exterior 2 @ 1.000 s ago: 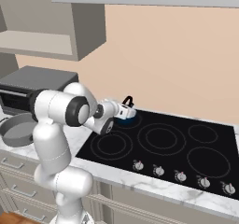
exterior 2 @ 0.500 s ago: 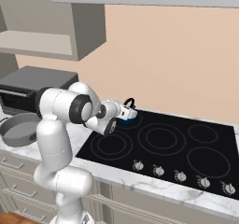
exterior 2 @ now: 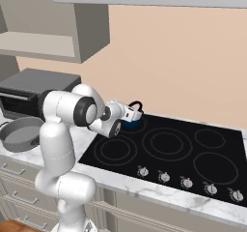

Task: Pick the kettle from the cabinet and place it on a stove burner. Then pick the pot from the counter and place it on another stove burner. Finally, turn both burners on.

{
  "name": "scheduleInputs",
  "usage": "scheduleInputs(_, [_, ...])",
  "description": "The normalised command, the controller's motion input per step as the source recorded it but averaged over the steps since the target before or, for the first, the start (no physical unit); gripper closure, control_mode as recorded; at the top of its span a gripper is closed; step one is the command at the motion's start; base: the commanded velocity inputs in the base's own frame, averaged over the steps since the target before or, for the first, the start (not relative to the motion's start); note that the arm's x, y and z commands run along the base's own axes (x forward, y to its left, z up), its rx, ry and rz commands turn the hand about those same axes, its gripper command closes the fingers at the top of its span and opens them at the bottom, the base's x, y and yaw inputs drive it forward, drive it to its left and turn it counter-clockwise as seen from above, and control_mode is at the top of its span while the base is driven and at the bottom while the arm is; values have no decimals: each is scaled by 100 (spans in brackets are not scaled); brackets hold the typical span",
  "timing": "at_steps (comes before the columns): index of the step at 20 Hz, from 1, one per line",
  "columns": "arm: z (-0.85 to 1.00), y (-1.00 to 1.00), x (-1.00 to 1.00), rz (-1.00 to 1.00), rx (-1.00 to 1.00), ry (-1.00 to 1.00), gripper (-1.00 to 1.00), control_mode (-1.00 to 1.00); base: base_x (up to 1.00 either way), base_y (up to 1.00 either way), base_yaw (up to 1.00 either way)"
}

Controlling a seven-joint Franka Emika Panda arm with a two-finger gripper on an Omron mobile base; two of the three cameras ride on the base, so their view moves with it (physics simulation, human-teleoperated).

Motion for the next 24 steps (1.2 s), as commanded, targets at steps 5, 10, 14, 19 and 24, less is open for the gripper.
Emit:
scheduleInputs(5, [-22,1,0,0,0,-6,-100,-100,0,0,0])
scheduleInputs(10, [-31,5,0,0,0,-3,-100,-100,0,0,0])
scheduleInputs(14, [-37,19,0,0,0,-1,-100,-100,0,0,0])
scheduleInputs(19, [-37,16,-6,0,0,0,-100,-100,0,0,0])
scheduleInputs(24, [-32,12,-10,0,0,0,-100,-100,0,0,0])
